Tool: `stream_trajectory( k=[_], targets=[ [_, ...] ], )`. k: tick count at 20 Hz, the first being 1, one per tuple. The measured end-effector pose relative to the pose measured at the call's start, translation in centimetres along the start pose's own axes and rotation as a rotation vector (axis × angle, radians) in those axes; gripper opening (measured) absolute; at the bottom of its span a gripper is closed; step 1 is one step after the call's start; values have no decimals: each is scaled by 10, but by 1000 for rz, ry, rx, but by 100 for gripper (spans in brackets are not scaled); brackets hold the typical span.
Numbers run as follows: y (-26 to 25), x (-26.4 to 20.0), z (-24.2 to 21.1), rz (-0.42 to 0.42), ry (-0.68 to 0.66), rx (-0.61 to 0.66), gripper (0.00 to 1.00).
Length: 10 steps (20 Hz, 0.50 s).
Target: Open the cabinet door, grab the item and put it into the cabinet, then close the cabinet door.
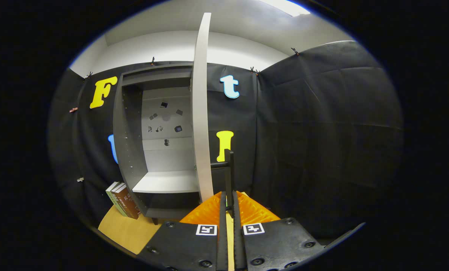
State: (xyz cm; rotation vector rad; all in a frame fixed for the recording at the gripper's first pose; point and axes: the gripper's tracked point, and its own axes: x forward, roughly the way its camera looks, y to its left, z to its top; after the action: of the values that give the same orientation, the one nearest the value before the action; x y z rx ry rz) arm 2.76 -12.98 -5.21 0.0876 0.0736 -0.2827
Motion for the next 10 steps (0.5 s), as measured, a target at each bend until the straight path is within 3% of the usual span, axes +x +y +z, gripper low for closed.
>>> stream_trajectory(
  k=[4, 8, 10],
  targets=[
    [2, -20, 13, 1, -67, -73, 32],
    [40, -41, 19, 129, -122, -82, 99],
    [74, -40, 14, 202, -120, -61, 99]
  ],
)
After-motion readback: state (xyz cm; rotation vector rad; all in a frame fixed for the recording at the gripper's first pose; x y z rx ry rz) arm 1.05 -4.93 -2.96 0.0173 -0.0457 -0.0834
